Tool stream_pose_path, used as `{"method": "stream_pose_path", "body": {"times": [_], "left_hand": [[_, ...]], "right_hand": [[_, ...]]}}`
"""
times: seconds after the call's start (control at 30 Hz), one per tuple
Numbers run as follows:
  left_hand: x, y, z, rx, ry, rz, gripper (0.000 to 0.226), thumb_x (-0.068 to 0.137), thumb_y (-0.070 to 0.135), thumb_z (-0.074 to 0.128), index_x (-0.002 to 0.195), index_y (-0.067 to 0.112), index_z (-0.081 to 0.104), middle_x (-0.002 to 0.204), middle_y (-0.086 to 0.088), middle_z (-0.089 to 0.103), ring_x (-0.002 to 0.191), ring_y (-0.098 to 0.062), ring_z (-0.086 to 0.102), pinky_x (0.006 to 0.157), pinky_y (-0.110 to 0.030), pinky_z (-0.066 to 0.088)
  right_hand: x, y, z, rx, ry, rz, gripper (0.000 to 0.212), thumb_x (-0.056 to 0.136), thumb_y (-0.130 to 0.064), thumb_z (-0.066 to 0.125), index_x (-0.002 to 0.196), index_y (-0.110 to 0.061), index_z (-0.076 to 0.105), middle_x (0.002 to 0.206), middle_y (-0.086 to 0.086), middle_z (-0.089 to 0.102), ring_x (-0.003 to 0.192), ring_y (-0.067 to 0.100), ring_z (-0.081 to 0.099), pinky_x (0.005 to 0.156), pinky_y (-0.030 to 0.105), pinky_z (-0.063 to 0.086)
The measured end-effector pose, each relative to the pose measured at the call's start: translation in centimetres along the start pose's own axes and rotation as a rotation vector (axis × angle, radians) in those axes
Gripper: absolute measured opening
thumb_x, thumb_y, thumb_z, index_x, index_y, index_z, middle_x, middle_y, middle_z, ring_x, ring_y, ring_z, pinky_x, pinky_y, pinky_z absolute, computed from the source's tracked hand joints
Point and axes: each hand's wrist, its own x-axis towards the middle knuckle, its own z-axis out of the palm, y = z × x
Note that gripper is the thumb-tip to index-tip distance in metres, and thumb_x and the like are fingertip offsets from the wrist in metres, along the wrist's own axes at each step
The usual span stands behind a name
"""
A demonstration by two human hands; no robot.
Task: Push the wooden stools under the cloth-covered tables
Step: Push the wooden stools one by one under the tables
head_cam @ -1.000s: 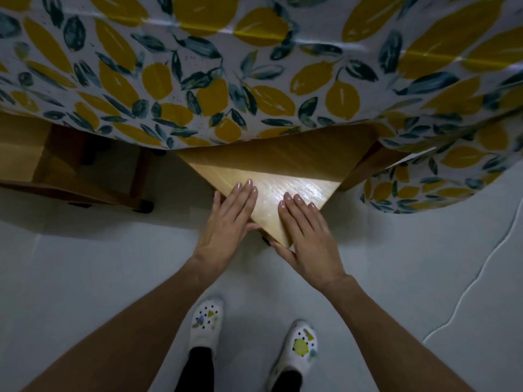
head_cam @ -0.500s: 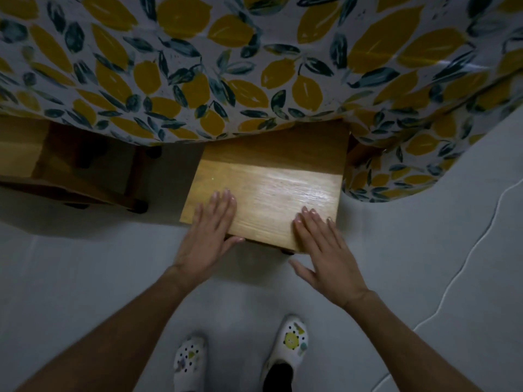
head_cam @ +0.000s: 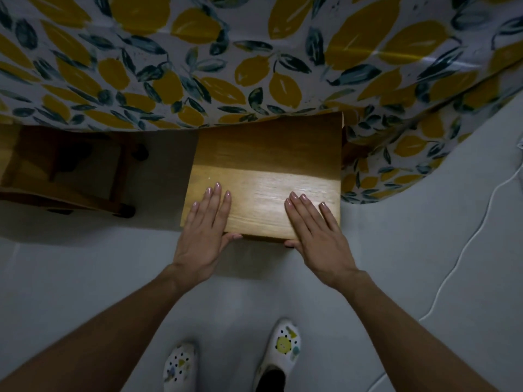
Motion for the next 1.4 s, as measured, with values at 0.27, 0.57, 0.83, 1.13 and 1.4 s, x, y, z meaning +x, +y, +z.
{"method": "stream_pose_path", "body": {"times": [0.27, 0.57, 0.83, 1.13, 1.4], "left_hand": [[4.2, 2.1, 0.0, -0.026, 0.025, -0.013, 0.080, 0.089, 0.062, 0.019, 0.151, 0.014, 0.005, 0.159, -0.009, -0.002, 0.146, -0.021, -0.007, 0.118, -0.038, -0.002], [5.5, 3.3, 0.4, -0.010, 0.044, -0.072, 0.080, 0.087, 0.059, 0.023, 0.150, 0.011, 0.009, 0.159, -0.013, 0.006, 0.146, -0.022, -0.002, 0.116, -0.038, -0.001], [5.8, 2.7, 0.0, -0.033, 0.026, -0.048, 0.079, 0.088, 0.059, 0.022, 0.151, 0.014, 0.007, 0.159, -0.010, 0.001, 0.146, -0.022, -0.005, 0.118, -0.041, 0.003], [6.3, 1.4, -0.4, -0.066, 0.023, 0.027, 0.078, 0.090, 0.060, 0.020, 0.151, 0.014, 0.007, 0.160, -0.010, -0.003, 0.146, -0.024, -0.006, 0.118, -0.041, -0.001], [6.7, 1.1, -2.4, -0.111, -0.203, 0.006, 0.073, 0.096, 0.054, 0.021, 0.149, 0.015, -0.011, 0.149, -0.005, -0.031, 0.142, -0.021, -0.024, 0.117, -0.041, -0.012]], "right_hand": [[2.1, 4.5, -0.5, 0.003, 0.016, -0.007, 0.071, 0.097, -0.051, 0.024, 0.153, -0.012, 0.008, 0.162, 0.005, 0.008, 0.149, 0.018, 0.003, 0.119, 0.043, 0.011], [3.5, 6.8, -1.1, -0.038, 0.027, -0.069, 0.071, 0.097, -0.052, 0.023, 0.153, -0.010, 0.011, 0.161, 0.008, 0.012, 0.149, 0.020, 0.006, 0.120, 0.043, 0.010], [3.6, 6.4, -1.1, -0.035, 0.017, -0.051, 0.070, 0.098, -0.051, 0.019, 0.153, -0.009, 0.010, 0.162, 0.008, 0.010, 0.149, 0.021, 0.006, 0.119, 0.047, 0.013], [4.1, 5.4, -1.2, -0.013, 0.005, -0.002, 0.070, 0.098, -0.051, 0.021, 0.153, -0.009, 0.009, 0.162, 0.008, 0.007, 0.149, 0.021, 0.002, 0.119, 0.048, 0.011], [3.9, 2.9, -2.5, 0.160, -0.098, 0.143, 0.072, 0.094, -0.056, 0.007, 0.153, -0.017, -0.005, 0.162, 0.000, -0.009, 0.147, 0.016, -0.013, 0.117, 0.040, -0.011]]}}
